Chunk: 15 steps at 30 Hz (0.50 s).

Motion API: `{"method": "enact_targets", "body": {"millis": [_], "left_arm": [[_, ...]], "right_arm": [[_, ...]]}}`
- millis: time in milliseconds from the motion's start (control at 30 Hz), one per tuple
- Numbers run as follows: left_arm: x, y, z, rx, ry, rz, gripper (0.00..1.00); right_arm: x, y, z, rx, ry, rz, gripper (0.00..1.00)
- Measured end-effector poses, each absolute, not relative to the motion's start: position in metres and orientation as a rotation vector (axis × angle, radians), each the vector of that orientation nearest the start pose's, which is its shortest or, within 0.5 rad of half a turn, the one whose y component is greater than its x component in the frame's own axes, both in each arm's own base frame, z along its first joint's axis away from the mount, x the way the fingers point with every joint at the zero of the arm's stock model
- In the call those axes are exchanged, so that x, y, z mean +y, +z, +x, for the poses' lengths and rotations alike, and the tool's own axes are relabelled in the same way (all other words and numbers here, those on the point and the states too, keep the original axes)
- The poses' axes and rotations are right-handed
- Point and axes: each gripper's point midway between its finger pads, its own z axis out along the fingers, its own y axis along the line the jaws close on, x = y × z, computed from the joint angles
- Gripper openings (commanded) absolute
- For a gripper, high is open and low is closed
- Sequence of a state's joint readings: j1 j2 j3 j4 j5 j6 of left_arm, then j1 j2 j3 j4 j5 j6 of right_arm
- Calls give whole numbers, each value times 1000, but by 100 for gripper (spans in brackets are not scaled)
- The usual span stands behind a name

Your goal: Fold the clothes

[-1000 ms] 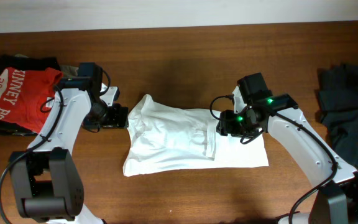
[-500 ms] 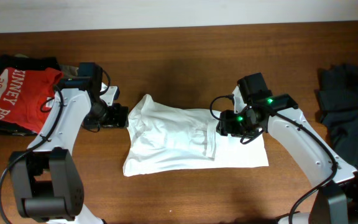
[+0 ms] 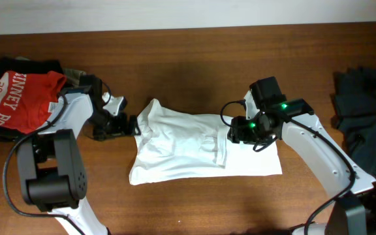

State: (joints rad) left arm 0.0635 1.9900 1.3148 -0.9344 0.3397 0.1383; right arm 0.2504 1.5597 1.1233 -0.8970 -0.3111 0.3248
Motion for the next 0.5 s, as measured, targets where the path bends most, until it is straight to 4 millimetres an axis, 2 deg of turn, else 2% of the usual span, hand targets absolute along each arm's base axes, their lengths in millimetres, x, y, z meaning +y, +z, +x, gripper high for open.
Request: {"method": "enact_targets", "body": {"millis": [100,233,300,333,367,433,467,500], "left_arm": [[-57,14,356,3043,-630,218,99],[-88,15,345,3038,-702,359,99],[-103,15,341,3010,-751,419,98],[-111,14,333,3000,-780,447,89],[-118,14,332,2977,-805,464,57],[-129,11,330,2953,-831,480,9],[-133,4,323,2968,-864,482,0],[-134,0,318,2983,-882,476,0]], "right_arm": [[131,116,299,2902,555,38,60],[128,145,304,2820,568,28,61],[121,147,305,2820,562,59,61],[118,147,304,2828,559,74,61],[116,146,303,2835,556,85,61],[115,146,303,2839,555,91,60],[113,145,302,2844,537,94,60],[110,144,301,2852,514,100,60]]}}
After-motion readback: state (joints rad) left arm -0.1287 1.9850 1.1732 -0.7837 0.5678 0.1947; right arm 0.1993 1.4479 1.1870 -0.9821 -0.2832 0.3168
